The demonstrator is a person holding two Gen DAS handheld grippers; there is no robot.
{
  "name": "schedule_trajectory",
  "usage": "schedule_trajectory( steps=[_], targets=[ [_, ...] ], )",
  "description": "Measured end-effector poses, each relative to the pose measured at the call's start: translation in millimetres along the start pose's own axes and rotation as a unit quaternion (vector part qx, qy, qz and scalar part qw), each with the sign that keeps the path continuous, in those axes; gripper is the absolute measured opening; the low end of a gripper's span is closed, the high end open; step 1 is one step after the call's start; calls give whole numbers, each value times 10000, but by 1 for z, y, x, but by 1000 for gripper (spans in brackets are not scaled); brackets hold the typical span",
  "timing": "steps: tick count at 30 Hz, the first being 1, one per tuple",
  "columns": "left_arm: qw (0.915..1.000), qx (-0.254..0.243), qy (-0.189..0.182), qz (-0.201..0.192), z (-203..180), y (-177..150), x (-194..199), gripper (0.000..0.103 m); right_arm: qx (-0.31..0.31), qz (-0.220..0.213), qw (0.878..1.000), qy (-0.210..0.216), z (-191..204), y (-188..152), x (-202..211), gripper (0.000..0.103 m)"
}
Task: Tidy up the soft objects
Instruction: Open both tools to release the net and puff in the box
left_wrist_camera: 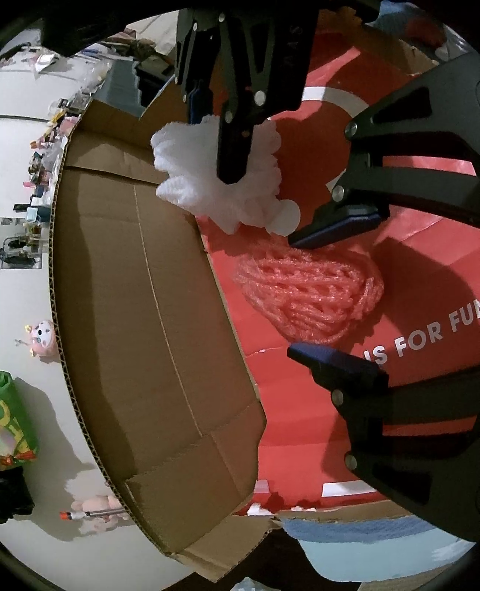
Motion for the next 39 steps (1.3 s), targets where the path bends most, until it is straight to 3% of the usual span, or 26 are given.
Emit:
schedule_trajectory(
  steps=[9, 11, 13, 25, 28, 31, 39],
  targets=[
    [10000, 64, 65, 14, 6, -3, 0, 66, -113, 199, 9997, 87, -4, -6, -4, 65],
    [9999, 95, 89, 2, 8, -4, 1, 73, -119, 235, 9996, 91, -4, -6, -5, 68],
    [9999, 129, 102, -15, 9, -3, 2, 74, -153, 281, 9994, 151, -4, -7, -6, 73],
    [9994, 271, 199, -70, 18, -6, 12, 74, -149, 197, 9996, 132, -6, -9, 4, 81],
    [9988, 354, 223, -270, 20, -5, 25, 75, -176, 106, 9997, 103, -7, -7, 12, 83],
    [9975, 435, 172, -531, 19, -5, 44, 85, -180, -66, 9998, 99, -5, -4, 28, 86],
    [9888, 471, 176, -1405, 3, -8, 119, 98, -27, -800, 9968, 34, 9, -2, 95, 97]
  ],
)
Point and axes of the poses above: each gripper's, at about its wrist camera, not at the fingertips, and x roughly against the way its jaws point, z to its left, y to its top, the point moved 6 cm from there along -x, roughly the way its jaws point, and after that the axes turned 5 degrees about -x, right-handed, at the moved point
